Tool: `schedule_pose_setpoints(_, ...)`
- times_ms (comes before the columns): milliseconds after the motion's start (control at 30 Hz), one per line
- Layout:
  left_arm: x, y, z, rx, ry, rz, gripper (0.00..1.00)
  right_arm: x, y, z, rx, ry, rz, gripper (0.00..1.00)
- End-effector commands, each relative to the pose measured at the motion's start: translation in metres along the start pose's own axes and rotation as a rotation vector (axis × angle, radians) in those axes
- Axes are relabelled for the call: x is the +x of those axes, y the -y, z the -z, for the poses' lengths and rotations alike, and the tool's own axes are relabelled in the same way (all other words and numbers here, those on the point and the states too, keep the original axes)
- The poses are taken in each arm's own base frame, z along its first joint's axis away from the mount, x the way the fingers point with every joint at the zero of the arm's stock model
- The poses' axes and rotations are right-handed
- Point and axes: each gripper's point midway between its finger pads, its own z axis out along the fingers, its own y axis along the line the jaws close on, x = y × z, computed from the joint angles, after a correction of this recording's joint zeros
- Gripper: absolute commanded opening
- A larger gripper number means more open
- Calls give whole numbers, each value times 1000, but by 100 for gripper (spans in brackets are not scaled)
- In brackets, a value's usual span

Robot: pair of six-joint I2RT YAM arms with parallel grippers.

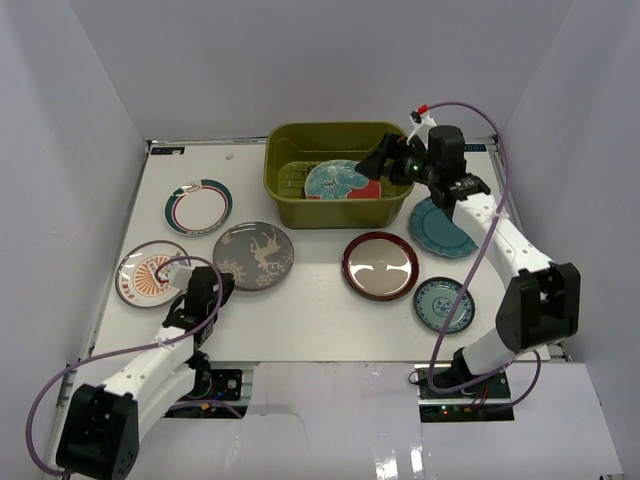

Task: Place the plates into the plastic bin on the countertop

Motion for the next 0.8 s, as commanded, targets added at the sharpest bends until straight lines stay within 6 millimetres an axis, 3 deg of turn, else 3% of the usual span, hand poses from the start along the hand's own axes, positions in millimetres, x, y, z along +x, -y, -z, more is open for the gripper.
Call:
schedule_pose_setpoints(0,10,4,20,28,-100,-99,0,18,-23,25,-106,5,-7,90)
schedule_pose_setpoints(100,12,27,39,152,-149,-86,0,37,-43,48,-175,21,-20,90)
schedule_pose_setpoints(133,13,30,44,177,-164,-83,0,69,-32,50,-161,-29,-53,90)
schedule_pose_setpoints(233,17,44,61,270,-211,-80,0,112,-48,62,-214,-85,-82,90)
schedule_pose_setpoints(267,18,46,64,286,-220,-77,0,148,-48,63,-221,-155,-104,90)
schedule_pose_setpoints(333,19,60,77,364,-247,-62,0,172,-59,65,-263,-187,-136,90)
schedule_pose_setpoints(367,18,65,81,388,-252,-55,0,202,-60,65,-267,-252,-153,90)
schedule_pose_setpoints(467,19,81,97,465,-291,-46,0,235,-69,60,-301,-319,-210,90)
schedule_pose_setpoints(600,4,105,121,568,-274,-29,0,253,-76,51,-320,-352,-236,90)
schedule_pose_setpoints(767,-2,131,152,701,-308,-46,0,254,-76,35,-312,-365,-229,90)
